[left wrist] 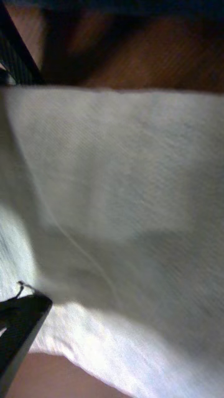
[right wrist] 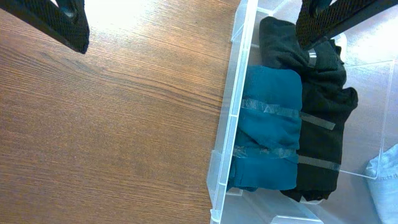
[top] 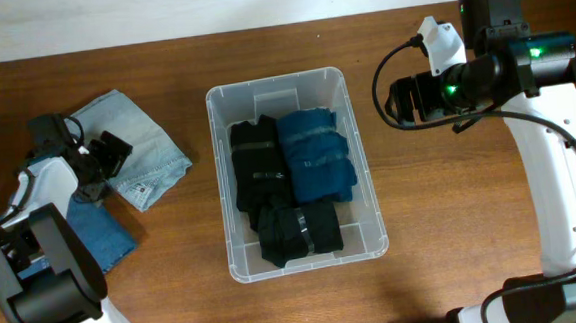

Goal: Pack container
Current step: 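Grasp the folded light-blue jeans with the left gripper, then lay the light-blue jeans over the bundles in the container, release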

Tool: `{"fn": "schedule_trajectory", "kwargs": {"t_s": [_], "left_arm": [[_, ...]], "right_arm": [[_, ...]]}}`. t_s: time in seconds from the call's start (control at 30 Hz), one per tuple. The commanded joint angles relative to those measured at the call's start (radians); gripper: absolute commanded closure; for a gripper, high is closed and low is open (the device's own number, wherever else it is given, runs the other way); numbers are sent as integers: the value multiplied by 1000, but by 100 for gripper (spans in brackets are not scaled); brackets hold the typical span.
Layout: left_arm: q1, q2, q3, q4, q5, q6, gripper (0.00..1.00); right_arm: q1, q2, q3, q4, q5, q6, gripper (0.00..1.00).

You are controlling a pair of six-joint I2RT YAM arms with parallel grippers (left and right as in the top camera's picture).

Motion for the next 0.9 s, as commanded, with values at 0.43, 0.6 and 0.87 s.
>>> {"fn": "schedule_trajectory", "kwargs": {"t_s": [0.43, 0.6, 0.87], "left_arm": [[-2, -98, -1, 8, 150, 111, 100], [-21, -382, -1, -43, 161, 248, 99], [-21, -647, -1, -66, 329, 251, 99]], "right_arm": [[-1, 8, -11, 0, -13, 8, 2], [-1, 8, -11, 0, -13, 8, 2], [-1, 8, -11, 0, -13, 8, 2]]}}
